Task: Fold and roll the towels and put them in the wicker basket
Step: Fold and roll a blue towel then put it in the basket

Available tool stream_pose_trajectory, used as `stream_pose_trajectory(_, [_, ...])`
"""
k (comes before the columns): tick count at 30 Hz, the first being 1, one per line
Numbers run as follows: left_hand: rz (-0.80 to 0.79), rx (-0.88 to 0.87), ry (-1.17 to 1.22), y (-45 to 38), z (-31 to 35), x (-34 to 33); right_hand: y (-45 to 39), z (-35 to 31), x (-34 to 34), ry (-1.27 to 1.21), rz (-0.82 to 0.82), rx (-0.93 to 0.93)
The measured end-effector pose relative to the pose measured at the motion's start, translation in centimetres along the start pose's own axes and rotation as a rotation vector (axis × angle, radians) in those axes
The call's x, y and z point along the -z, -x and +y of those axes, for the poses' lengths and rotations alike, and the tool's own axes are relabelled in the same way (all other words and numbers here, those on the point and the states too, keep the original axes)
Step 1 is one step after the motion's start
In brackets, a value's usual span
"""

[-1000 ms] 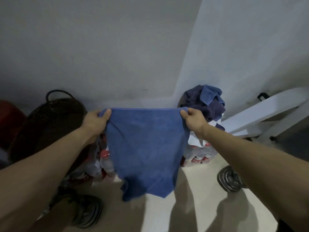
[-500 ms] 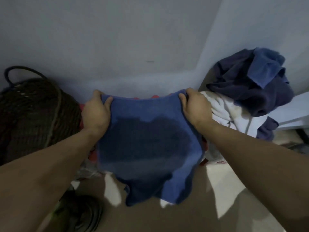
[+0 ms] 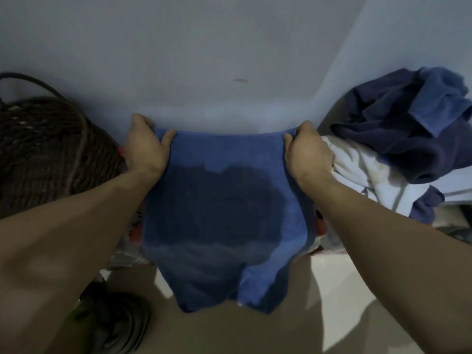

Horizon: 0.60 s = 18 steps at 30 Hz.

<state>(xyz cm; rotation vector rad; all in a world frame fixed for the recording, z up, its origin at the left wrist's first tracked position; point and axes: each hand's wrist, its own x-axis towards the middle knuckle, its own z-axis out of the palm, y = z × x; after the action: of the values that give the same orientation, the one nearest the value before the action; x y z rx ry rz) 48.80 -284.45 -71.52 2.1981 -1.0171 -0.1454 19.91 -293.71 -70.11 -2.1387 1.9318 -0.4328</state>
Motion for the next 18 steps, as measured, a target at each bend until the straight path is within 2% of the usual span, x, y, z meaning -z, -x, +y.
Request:
stream_pose_trajectory(3, [0.037, 0.031, -0.005, 1.5, 0.5, 1.8, 0.6, -0.4, 1.2, -0.086, -0.002, -0.035])
stream_pose_trajectory(9, [0.168, -0.119, 0.038, 12.3, 0.7, 5.3, 7.5, -0.9, 4.3, -0.344, 0.229, 0.062])
stream_pose_trajectory(13, [0.191, 0.008, 0.195, 19.5, -0.7, 7.2, 15.2, -0.5, 4.7, -0.574, 0.307, -0.065])
stream_pose_trajectory(16, [0.117, 0.184, 0.224, 24.2, -2.6, 7.6, 20.5, 0.7, 3.2, -0.6, 0.257, -0.281])
stream_pose_trajectory(18, [0.067, 0.223, 0.369, 26.6, -3.9, 7.7, 22.8, 2.3, 2.1, -0.493, 0.081, -0.397])
